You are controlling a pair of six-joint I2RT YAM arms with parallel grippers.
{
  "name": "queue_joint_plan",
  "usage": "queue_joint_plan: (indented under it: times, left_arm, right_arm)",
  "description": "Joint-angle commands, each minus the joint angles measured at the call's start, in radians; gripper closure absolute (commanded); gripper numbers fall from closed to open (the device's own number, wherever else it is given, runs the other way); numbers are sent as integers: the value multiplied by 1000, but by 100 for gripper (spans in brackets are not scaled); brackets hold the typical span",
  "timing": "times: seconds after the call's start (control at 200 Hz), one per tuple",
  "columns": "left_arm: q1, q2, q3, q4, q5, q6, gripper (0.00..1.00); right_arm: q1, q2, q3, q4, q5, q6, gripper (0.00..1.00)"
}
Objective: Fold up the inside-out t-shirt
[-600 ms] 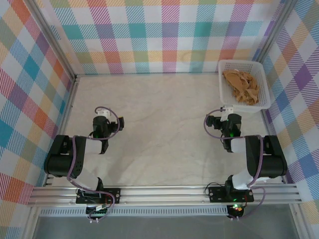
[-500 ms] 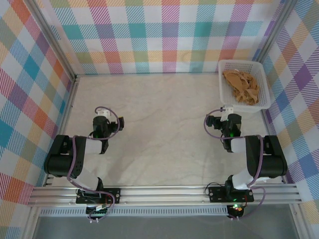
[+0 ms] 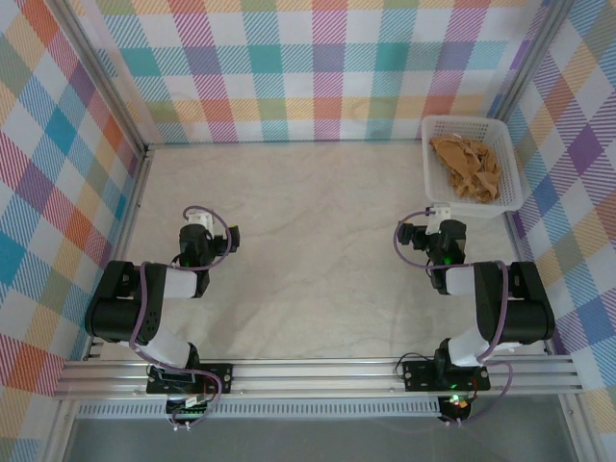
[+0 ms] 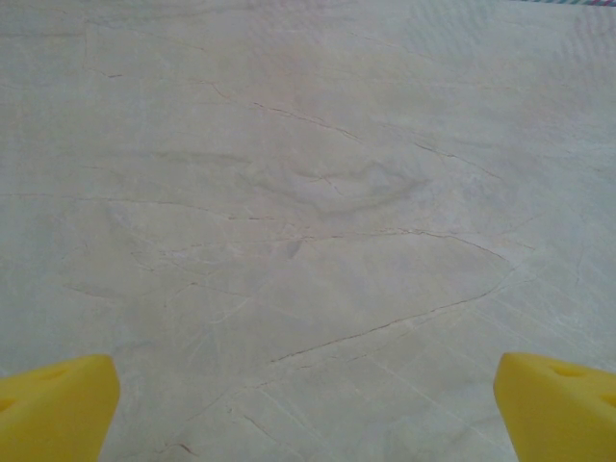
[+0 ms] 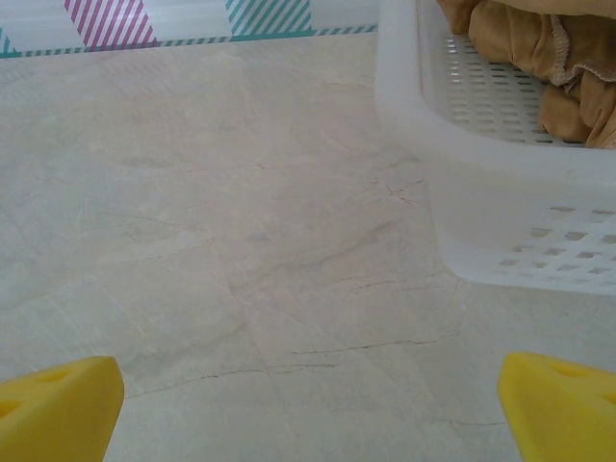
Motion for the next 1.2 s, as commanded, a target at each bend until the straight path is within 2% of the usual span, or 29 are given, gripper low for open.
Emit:
queue_joint_plan:
  times: [0.0,0.9,0.945,1.01,1.05,1.135,1.195]
  left_arm:
    - [12,-2,22,0,20,11,0]
    - [11,-5,19,8,16,13,0]
    - [9,-27,39,-42,15,14,0]
    - [-4,-101,101,-222,14,25,0]
    - [-17,-148,122,-293,44,45,0]
    - [-82,-288,105,-363,111,93,0]
    - [-105,-384,102,-434,209,88,0]
  right_arm:
    - [-5,3,15,14,-24,-5,0]
    - [-4,2,13,16,-24,-6,0]
    - [-4,1,7,26,-26,-9,0]
    - [-4,-31,-2,27,-51,-17,0]
    - [-2,-102,7,-50,-61,-23,0]
    - [21,-304,102,-380,-25,-9,0]
    - [31,-392,201,-580,13,45,0]
